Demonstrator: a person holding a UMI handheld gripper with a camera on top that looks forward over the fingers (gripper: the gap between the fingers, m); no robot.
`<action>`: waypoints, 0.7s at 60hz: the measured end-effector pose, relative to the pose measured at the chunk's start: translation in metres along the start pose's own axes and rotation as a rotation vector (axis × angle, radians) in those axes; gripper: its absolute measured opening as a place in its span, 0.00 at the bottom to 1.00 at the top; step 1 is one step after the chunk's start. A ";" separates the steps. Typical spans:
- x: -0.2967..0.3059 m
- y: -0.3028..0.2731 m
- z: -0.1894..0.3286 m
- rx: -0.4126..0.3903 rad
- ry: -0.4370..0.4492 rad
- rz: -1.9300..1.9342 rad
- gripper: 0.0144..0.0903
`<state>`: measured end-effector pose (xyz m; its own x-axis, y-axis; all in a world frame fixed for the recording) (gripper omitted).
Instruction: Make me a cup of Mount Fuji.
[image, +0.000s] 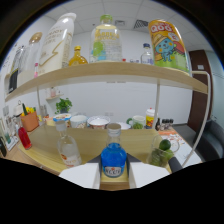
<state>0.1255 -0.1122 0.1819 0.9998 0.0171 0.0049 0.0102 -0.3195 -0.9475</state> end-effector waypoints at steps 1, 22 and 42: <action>-0.002 0.000 0.001 0.002 -0.006 0.002 0.30; -0.001 -0.014 -0.028 0.022 -0.007 0.066 0.28; -0.004 0.058 -0.093 -0.038 0.040 0.045 0.28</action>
<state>0.1233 -0.2190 0.1568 0.9991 -0.0353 -0.0237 -0.0347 -0.3548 -0.9343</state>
